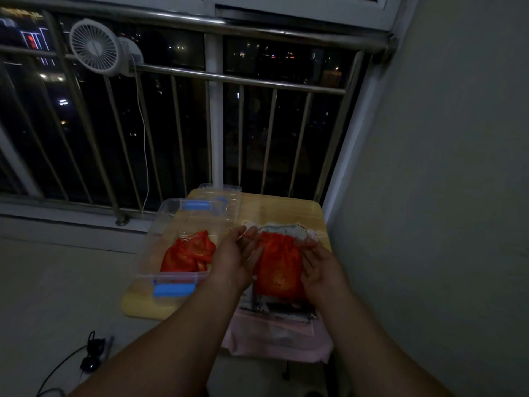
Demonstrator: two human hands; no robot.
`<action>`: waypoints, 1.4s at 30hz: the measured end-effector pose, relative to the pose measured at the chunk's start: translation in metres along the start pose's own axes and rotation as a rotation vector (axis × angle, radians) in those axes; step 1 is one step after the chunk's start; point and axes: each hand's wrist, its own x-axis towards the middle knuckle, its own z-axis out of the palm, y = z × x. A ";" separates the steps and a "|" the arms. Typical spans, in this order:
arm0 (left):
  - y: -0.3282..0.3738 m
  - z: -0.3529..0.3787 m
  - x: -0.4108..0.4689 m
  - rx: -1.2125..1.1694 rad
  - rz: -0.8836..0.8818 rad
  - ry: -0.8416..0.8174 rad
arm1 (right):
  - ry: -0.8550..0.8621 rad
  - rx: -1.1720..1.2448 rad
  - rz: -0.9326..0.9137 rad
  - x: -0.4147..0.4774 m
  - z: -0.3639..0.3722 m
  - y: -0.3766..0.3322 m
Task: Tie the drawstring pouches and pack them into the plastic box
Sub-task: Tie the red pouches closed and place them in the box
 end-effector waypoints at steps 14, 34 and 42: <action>-0.002 0.006 -0.001 0.780 0.218 -0.178 | -0.002 -0.548 -0.273 0.003 -0.004 -0.019; 0.008 0.031 -0.021 0.856 0.075 -0.464 | -0.359 -0.763 -0.208 -0.013 -0.004 0.007; 0.003 0.030 -0.030 0.863 0.142 -0.384 | -0.270 -0.780 -0.230 -0.021 -0.001 0.015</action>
